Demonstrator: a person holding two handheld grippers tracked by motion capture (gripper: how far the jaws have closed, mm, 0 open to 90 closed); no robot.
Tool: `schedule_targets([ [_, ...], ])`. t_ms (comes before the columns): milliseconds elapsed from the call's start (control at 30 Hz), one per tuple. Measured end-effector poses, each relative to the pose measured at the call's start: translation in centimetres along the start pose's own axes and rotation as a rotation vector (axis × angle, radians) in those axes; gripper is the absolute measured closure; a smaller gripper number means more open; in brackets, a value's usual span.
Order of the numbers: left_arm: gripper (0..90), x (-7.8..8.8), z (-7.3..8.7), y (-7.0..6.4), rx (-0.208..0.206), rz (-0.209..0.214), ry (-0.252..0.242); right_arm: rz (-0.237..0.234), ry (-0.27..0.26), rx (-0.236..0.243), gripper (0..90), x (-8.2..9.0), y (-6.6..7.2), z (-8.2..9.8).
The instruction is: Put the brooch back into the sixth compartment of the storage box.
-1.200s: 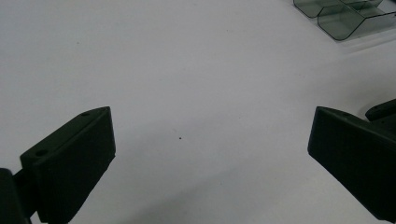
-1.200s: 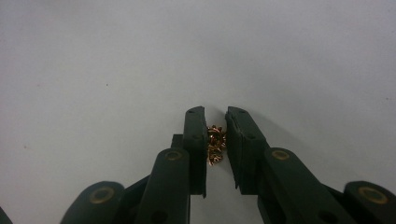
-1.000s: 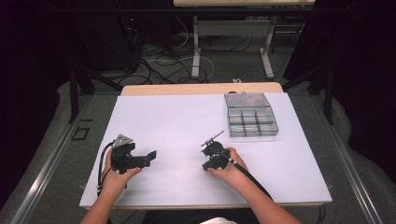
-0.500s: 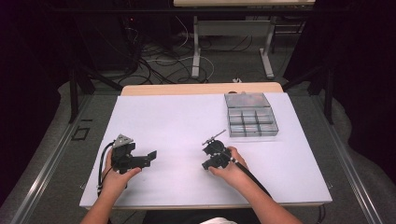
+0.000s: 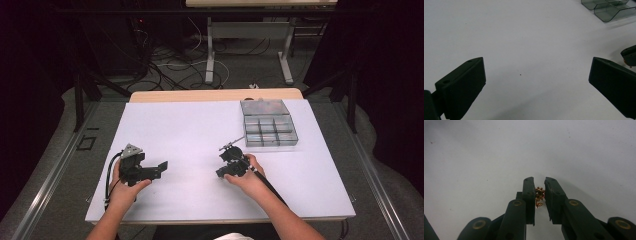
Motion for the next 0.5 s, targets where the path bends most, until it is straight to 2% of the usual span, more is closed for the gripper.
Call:
schedule_targets([
  [33, 1.3, -0.01, 0.01, 0.00, 0.001, 0.000, 0.001, -0.014, -0.023, -0.013, 78.9, -0.13, 0.09, -0.08],
  [67, 1.3, -0.01, 0.01, 0.00, 0.001, 0.000, 0.001, -0.014, -0.023, -0.013, 78.9, -0.13, 0.09, -0.08],
  [100, 1.3, -0.02, 0.01, 0.00, 0.001, 0.002, 0.002, -0.028, -0.046, 0.007, 78.9, -0.18, -0.09, -0.24],
  [167, 1.3, -0.01, 0.00, -0.01, 0.001, 0.002, 0.002, -0.003, -0.018, -0.003, 78.9, 0.10, -0.21, -0.22],
  [200, 1.3, 0.00, 0.00, -0.01, 0.001, 0.000, 0.002, -0.022, -0.064, 0.003, 78.9, -0.13, -0.27, -0.40],
  [233, 1.3, 0.00, -0.01, -0.02, 0.001, 0.000, 0.001, -0.037, -0.067, 0.000, 78.9, -0.06, -0.21, -0.43],
  [300, 1.3, 0.01, -0.03, -0.02, 0.004, -0.003, -0.002, -0.023, -0.045, 0.007, 78.9, 0.21, -0.41, -0.49],
  [333, 1.3, 0.03, -0.03, -0.01, 0.003, -0.002, -0.002, -0.024, -0.057, -0.010, 78.9, 0.23, -0.39, -0.55],
  [400, 1.3, 0.00, -0.05, 0.01, 0.006, -0.007, -0.009, -0.033, -0.073, 0.007, 78.9, 0.35, -0.64, -0.68],
  [433, 1.3, 0.00, -0.06, 0.02, 0.006, -0.008, -0.009, -0.043, -0.101, -0.002, 78.9, 0.22, -0.63, -0.78],
  [500, 1.3, 0.01, -0.05, 0.07, 0.005, -0.012, -0.009, -0.044, -0.109, 0.000, 78.9, 0.38, -0.86, -0.92],
])
Point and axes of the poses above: each handheld gripper's, and its own axes: x roughly backward along the jaws, z roughly out of its underside, y roughly to its left, the point moved 5 cm from there along -x, roughly forward along the jaws, and after that the axes turned 12 degrees about -x, right-handed, at the moved point
